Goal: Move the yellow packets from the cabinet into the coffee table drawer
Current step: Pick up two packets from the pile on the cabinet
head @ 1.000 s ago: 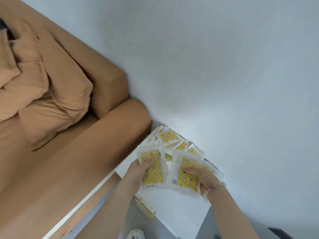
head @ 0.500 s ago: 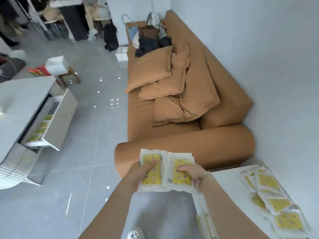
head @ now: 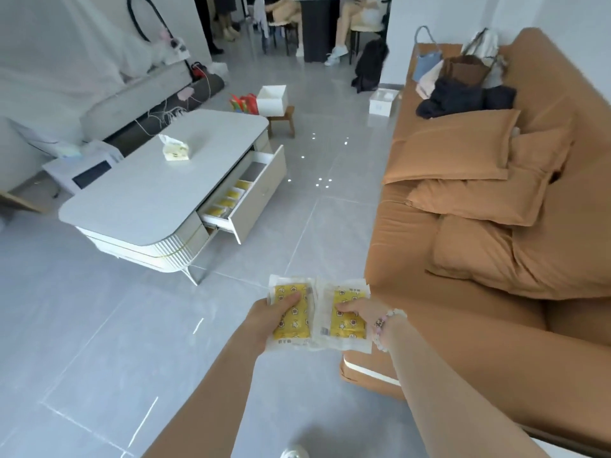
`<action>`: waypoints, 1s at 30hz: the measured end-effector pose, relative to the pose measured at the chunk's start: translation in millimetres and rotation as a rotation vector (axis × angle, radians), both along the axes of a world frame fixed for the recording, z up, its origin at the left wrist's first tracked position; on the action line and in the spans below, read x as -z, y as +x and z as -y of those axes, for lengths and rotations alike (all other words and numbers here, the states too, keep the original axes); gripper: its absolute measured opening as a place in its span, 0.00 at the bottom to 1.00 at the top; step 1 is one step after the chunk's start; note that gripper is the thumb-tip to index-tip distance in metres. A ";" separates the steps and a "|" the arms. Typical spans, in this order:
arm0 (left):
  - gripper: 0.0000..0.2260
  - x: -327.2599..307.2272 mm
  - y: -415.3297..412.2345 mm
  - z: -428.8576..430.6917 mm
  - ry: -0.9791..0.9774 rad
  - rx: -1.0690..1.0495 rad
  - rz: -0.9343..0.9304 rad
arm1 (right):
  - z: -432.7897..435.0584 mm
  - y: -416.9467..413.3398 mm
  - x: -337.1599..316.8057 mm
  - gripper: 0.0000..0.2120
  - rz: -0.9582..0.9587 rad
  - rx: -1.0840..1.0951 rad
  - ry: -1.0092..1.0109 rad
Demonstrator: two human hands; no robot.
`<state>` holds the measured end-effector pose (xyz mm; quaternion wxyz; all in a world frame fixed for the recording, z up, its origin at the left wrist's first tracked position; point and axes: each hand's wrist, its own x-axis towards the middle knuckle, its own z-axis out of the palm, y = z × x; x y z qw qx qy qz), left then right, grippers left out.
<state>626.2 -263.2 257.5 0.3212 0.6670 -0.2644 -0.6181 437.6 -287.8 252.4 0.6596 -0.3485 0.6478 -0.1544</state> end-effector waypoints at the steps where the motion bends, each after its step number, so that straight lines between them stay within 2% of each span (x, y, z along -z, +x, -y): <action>1: 0.10 -0.1 17.5 8.4 0.001 -0.016 0.006 | 11.6 15.1 5.9 0.16 -0.006 0.005 -0.007; 2: 0.11 0.3 34.4 17.5 0.002 -0.030 0.008 | 21.8 29.6 7.4 0.21 -0.019 0.002 0.006; 3: 0.11 0.4 50.1 26.6 0.007 -0.039 0.009 | 31.9 44.5 8.8 0.21 -0.016 0.017 0.012; 5: 0.10 0.6 78.6 46.0 0.010 -0.040 0.018 | 48.0 73.5 2.7 0.13 -0.036 0.015 0.012; 9: 0.10 1.8 122.7 87.1 -0.013 -0.026 0.023 | 86.2 118.7 2.5 0.23 -0.046 0.054 -0.002; 12: 0.10 7.9 143.8 106.2 0.001 -0.046 0.007 | 110.1 140.5 8.9 0.24 -0.091 -0.006 0.019; 15: 0.11 18.0 158.4 122.4 0.031 -0.068 -0.006 | 132.7 157.5 11.6 0.23 -0.114 -0.026 0.034; 23: 0.13 28.8 195.7 215.7 0.039 -0.111 -0.031 | 235.6 190.4 12.8 0.13 -0.103 -0.076 0.003; 30: 0.11 18.0 215.1 318.9 0.021 -0.122 -0.053 | 351.3 213.8 17.5 0.15 -0.133 -0.140 0.006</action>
